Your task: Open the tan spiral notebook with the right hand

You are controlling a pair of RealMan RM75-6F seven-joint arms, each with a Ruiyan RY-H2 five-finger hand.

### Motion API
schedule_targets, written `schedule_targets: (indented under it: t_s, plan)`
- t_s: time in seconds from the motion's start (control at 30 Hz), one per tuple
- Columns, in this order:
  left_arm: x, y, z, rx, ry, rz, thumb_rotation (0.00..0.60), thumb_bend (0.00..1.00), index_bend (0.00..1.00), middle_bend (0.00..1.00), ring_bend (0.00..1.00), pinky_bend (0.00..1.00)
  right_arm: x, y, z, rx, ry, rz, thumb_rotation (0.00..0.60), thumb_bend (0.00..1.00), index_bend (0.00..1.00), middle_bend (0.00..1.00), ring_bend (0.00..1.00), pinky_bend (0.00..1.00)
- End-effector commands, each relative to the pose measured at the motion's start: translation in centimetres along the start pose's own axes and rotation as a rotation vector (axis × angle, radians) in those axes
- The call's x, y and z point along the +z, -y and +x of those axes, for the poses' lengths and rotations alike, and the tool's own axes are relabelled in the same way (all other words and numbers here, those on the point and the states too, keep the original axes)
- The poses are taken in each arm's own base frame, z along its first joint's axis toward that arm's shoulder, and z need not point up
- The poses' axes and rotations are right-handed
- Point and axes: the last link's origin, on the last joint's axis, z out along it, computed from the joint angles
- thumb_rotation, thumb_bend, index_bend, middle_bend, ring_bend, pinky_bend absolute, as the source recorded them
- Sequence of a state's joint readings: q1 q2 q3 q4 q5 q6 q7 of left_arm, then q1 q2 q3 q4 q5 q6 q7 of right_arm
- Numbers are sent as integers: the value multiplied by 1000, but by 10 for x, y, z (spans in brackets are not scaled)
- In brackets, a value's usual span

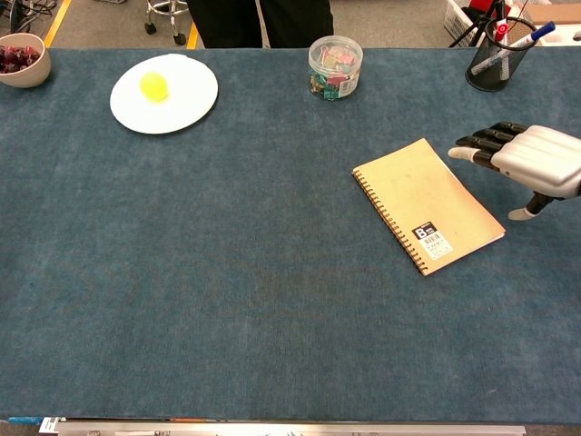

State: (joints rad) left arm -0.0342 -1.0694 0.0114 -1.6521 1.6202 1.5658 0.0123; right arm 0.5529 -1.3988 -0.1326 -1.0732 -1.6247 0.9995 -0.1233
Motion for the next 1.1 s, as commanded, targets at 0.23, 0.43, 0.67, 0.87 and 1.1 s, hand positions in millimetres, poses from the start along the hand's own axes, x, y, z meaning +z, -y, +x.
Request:
schedule_targets:
  t_s: [0.23, 0.43, 0.67, 0.87, 1.1]
  plan:
    - [0, 1, 0, -4, -1, -1, 600, 398, 202, 137, 142, 180, 2, 10, -4, -25, -15, 26, 600, 0, 0, 48, 0, 83]
    - [-2, 4, 1, -3, -4, 6, 600, 398, 202, 137, 142, 180, 6, 22, -5, -36, -24, 65, 600, 0, 0, 49, 0, 83]
    - [-3, 5, 2, -9, -6, 9, 600, 398, 202, 137, 142, 181, 6, 37, 0, -15, -71, 128, 600, 0, 0, 48, 0, 83]
    - [-2, 4, 2, -9, -6, 4, 600, 398, 202, 137, 142, 181, 11, 54, 7, -1, -102, 177, 600, 0, 0, 48, 0, 83]
    - [-5, 7, 5, -9, -12, 18, 600, 398, 202, 137, 142, 180, 20, 79, 17, 29, -127, 235, 600, 0, 0, 49, 0, 83]
